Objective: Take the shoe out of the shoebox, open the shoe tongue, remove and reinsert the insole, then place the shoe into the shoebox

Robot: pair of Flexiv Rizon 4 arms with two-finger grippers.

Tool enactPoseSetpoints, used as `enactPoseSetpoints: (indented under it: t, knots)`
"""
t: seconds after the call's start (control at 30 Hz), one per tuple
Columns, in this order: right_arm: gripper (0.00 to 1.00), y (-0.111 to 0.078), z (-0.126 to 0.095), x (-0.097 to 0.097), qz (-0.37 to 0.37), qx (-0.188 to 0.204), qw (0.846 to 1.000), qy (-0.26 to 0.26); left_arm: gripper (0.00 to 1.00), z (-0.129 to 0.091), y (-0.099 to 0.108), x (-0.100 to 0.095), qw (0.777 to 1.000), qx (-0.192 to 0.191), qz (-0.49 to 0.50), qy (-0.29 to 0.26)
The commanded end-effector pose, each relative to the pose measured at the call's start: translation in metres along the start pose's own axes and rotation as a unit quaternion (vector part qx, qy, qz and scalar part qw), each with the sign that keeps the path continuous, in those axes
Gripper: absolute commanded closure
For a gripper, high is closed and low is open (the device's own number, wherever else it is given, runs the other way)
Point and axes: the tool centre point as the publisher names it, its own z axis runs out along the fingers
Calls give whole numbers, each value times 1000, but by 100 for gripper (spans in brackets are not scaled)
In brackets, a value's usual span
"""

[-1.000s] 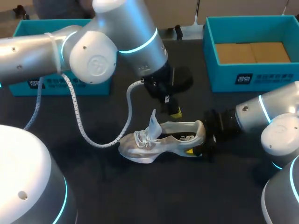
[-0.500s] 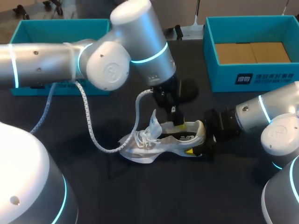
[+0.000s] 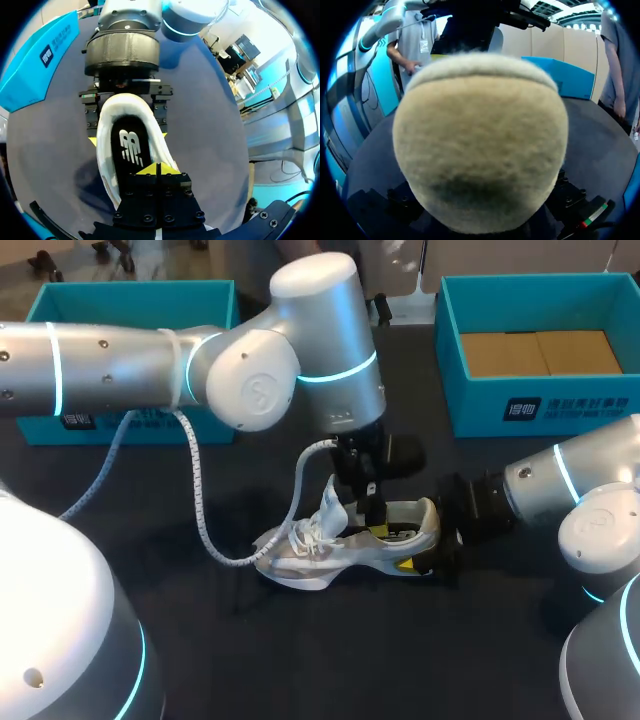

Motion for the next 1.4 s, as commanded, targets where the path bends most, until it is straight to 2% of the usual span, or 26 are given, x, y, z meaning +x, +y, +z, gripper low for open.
enactPoseSetpoints:
  t: [0.03, 0.13, 0.73, 1.13, 1.4]
  knots:
    - [100, -1, 3, -1, 0, 2, 1000, -1, 100, 5, 4, -2, 1000, 5, -9, 1]
    - [100, -1, 3, -1, 0, 2, 1000, -1, 100, 0, 2, -3, 1000, 19, -12, -8]
    - [100, -1, 3, -1, 0, 2, 1000, -1, 100, 0, 3, -3, 1000, 19, -11, -6]
    - [100, -1, 3, -1, 0, 2, 1000, -1, 100, 9, 12, -5, 1000, -3, -20, -4]
    - [100, -1, 3, -1, 0, 2, 1000, -1, 100, 22, 20, -3, 999, -20, -30, 10]
